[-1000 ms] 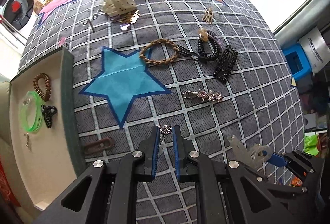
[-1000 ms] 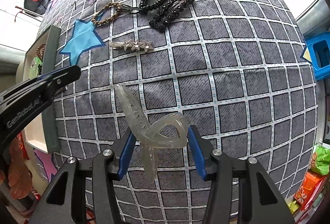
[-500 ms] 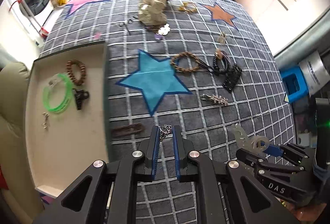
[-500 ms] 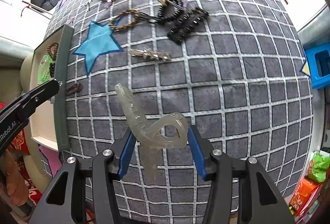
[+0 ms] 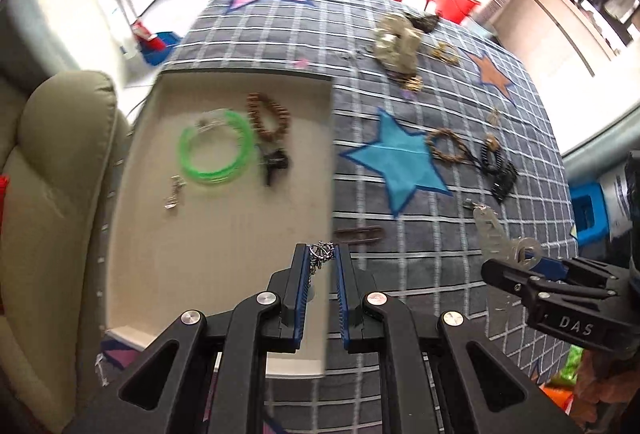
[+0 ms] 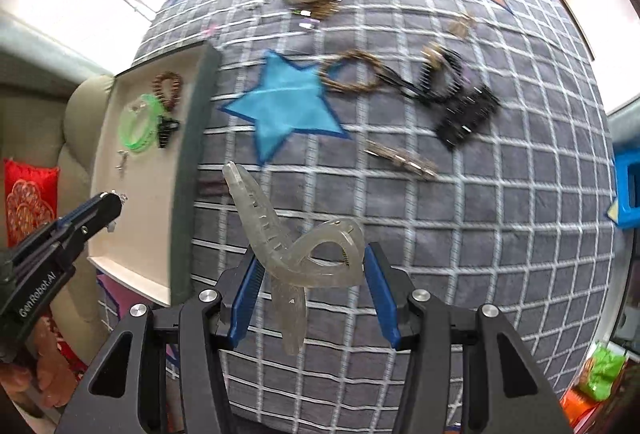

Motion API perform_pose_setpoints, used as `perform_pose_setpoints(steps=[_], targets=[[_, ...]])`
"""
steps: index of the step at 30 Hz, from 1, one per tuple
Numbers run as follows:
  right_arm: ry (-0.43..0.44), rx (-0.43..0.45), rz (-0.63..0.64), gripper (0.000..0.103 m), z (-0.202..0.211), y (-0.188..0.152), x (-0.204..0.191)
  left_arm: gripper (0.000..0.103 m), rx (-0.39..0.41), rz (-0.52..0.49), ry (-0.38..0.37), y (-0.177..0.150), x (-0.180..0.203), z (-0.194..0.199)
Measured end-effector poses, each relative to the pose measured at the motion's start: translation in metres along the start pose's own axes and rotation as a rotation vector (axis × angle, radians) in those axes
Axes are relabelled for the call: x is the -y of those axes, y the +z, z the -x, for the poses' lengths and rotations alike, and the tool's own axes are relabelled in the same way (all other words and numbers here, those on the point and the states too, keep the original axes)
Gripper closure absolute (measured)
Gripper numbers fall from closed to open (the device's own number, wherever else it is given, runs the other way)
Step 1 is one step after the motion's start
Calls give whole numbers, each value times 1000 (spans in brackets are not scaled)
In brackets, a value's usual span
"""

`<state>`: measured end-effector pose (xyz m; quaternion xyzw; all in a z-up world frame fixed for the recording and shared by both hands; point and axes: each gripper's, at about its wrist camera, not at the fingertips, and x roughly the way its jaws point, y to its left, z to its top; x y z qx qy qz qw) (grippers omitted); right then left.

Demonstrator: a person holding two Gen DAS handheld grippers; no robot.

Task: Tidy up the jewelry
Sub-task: 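Drop the pendant into the white tray with the left tool while the right tool releases the clip there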

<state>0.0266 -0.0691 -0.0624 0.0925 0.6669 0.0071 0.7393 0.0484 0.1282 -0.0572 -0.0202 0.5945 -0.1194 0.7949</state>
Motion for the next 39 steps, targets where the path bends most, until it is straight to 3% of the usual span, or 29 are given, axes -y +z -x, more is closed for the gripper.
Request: perform_pose_setpoints(steps=[12,23,31,39], targets=[[45,-6,170,49,-12,33,-85,88,10,146,53,-12,-74,-1],[59,-63,325,49,-53,60,-159,88,-7,242,108,-17,-118,-25],[33,-159,385,49,-101,67,-188,88,-36,260,140,-15,-134,-49],[-49,-175,414,49,-125,75,-197,88,-53,243,155,-18,-137,-61]])
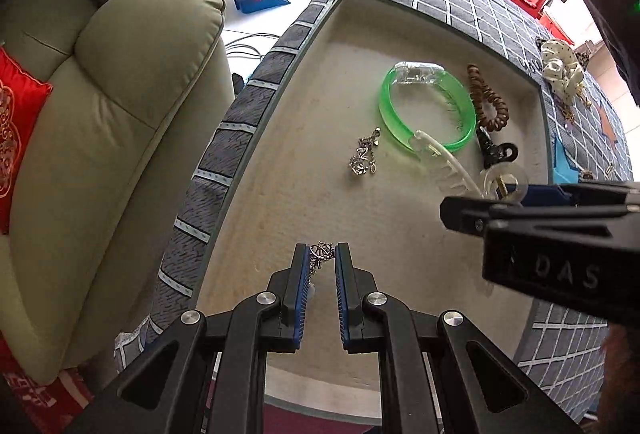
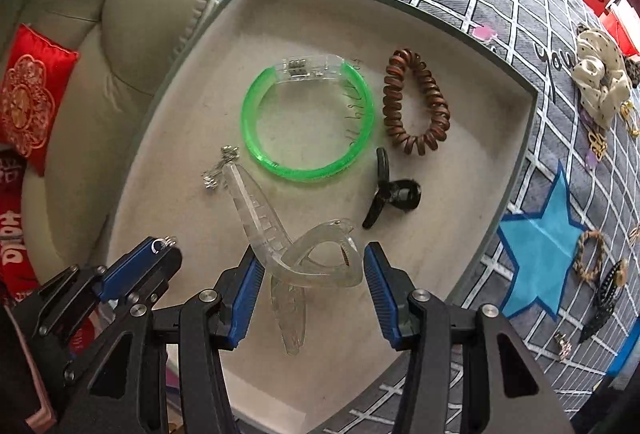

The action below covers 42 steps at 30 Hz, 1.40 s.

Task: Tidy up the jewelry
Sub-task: 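Drop the pendant into the white tray with the left tool while the right tool releases the clip there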

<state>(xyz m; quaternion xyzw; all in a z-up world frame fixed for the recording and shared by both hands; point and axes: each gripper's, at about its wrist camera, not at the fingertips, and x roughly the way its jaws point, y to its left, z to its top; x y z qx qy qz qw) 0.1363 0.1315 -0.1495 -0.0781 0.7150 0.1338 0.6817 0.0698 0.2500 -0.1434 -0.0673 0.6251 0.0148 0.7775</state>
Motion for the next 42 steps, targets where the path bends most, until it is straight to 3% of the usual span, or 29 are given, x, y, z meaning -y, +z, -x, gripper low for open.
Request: perform_pose_setpoints(steps=[15,19,27,29,30,32,42], targets=[[-10,-17,0,47,-17,16,-12,88,-23,-33,42,-2,12,-12],[26,-4,-24,33,-6,14,-2,88,-29,-34,49,-2,13,-11],[64,73,-115,32,32,-5,28,86,-29,-48,72,-3,15,-5],[70,86,-138,32,40,-19,33,39,-22,-46,84,-2,16,-2],[70,91,-148,32,44,-24,37,5,-8,-39,94,-3,16,2],[70,100,-169,32,50,-33,45,0,39,-40,107,-2,18,12],[72,118,-261,32,68,-76,80,0,34,-63,94,1,36,26]])
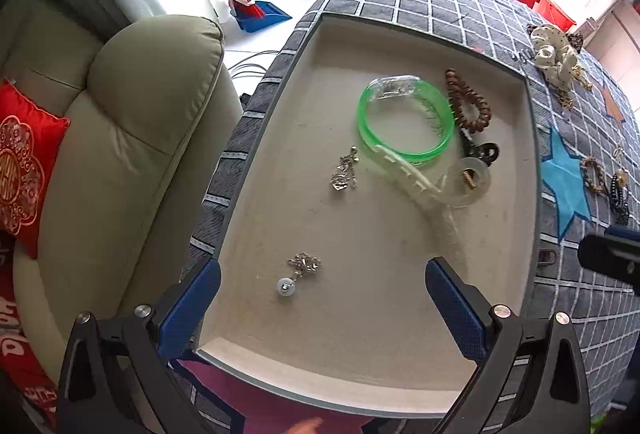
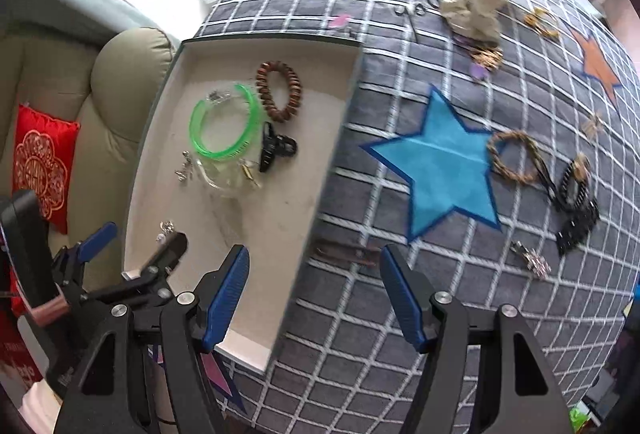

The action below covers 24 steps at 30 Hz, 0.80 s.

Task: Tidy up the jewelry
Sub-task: 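Drop the pendant into the white tray with the left tool while the right tool releases the clip there, then move the left tool to the braided brown hair tie while the right tool approaches the black coiled hair tie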

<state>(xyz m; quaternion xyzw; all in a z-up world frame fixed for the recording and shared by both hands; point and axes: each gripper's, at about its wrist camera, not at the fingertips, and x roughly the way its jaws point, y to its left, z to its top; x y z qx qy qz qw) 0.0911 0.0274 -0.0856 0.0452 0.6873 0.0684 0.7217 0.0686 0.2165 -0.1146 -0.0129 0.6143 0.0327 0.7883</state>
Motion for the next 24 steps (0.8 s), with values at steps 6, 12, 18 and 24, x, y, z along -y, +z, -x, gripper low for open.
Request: perform_pose_setpoints(steps=[6,12,18,24], targets=[[2,1,-56,24,11,-16,27,0,-4,-21,-3,-1,6,11],[11,5,-110,20,20,-33,55,0,-11,-38,-19,1,20,23],[51,29,-182,11,28,-49,85,0,-23,-76,-39,1,41,32],[54,6,-249,11,30,-67,116,0,-3,-141,-7,1,72,40]])
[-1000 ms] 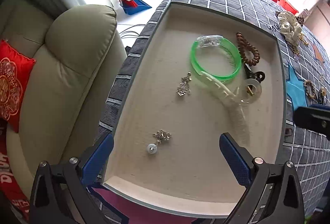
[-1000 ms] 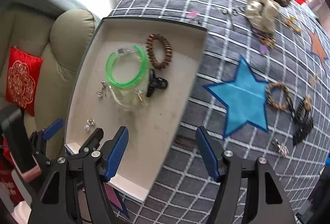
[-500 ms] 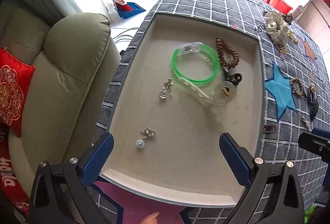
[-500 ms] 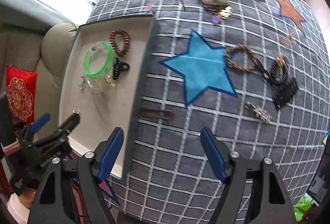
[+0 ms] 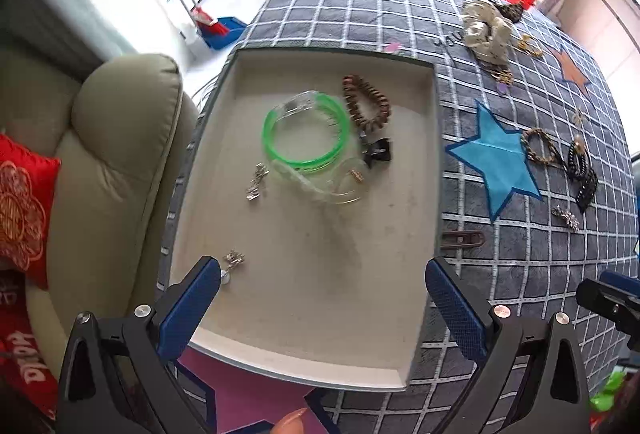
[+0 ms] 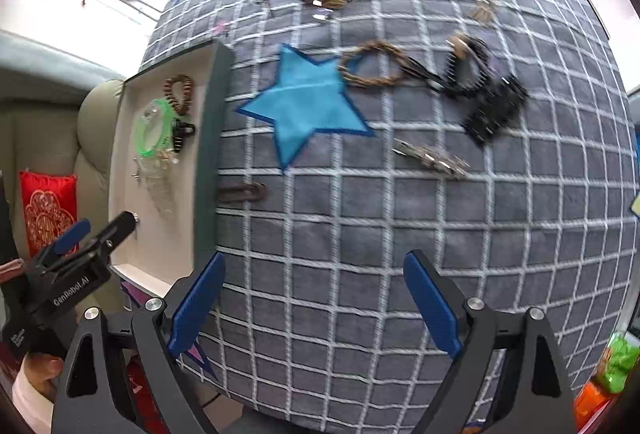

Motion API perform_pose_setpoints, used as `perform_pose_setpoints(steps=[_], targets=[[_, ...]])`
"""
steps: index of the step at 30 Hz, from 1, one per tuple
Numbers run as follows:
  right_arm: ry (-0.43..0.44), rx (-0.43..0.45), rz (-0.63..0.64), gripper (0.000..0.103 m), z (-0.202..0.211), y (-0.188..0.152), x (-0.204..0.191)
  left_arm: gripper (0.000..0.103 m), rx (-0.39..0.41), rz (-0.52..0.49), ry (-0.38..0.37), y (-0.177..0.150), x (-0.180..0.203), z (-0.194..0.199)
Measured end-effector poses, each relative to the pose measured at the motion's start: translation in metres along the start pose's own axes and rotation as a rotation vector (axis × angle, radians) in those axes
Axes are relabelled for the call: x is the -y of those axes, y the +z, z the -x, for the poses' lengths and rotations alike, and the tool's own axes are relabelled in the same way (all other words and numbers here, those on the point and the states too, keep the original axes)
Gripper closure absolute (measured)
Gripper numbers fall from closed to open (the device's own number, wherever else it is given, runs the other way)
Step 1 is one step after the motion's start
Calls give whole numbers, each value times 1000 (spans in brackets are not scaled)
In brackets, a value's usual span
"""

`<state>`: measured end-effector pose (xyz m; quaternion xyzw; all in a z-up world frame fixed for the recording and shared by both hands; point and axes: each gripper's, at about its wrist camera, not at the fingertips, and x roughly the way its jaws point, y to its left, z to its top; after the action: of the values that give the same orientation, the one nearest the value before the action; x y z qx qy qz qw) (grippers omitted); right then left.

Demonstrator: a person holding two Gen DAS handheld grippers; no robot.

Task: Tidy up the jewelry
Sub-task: 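Move the left tool to the braided brown hair tie while the right tool approaches the black coiled hair tie, then grasp the braided brown hair tie with the left tool while the right tool grasps the black coiled hair tie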

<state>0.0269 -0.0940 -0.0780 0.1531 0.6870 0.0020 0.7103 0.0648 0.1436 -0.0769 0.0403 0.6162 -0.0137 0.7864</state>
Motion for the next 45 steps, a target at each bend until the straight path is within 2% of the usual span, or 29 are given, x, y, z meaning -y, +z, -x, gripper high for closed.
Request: perform_pose_setpoints(steps=[6,11,23,29,34,35,36,37,40,41,42,45], targets=[[-41,-6,-86,11,8,-9,44,0,-26,-55,-49,7,31,-2],[-60,5,-162,11,16,-9,79,0,-18,-114,-95,14,64,2],[-62,39,-290,11,17,18,126,0,-8,-228,-102,43,129,-13],[-61,98,-225,11,18,49,121,0,-31,-213,-137,60,147,-36],[-90,149,-107,13,19,79,109,1,-38,-185,-165,75,157,-51],[-99,154,-81,15,19,84,107,2,-38,-177,-172,78,159,-54],[-104,157,-61,17,18,89,106,11,-42,-173,-178,81,161,-57],[-108,159,-42,20,16,93,104,13,-50,-173,-179,84,163,-61],[-118,159,7,23,8,103,101,13,-57,-177,-182,89,172,-71],[-119,158,20,23,6,105,100,15,-57,-187,-187,91,176,-74],[-124,157,34,23,4,107,99,21,-58,-195,-188,91,180,-76],[-142,149,77,24,-4,112,95,22,-67,-218,-184,94,191,-85]])
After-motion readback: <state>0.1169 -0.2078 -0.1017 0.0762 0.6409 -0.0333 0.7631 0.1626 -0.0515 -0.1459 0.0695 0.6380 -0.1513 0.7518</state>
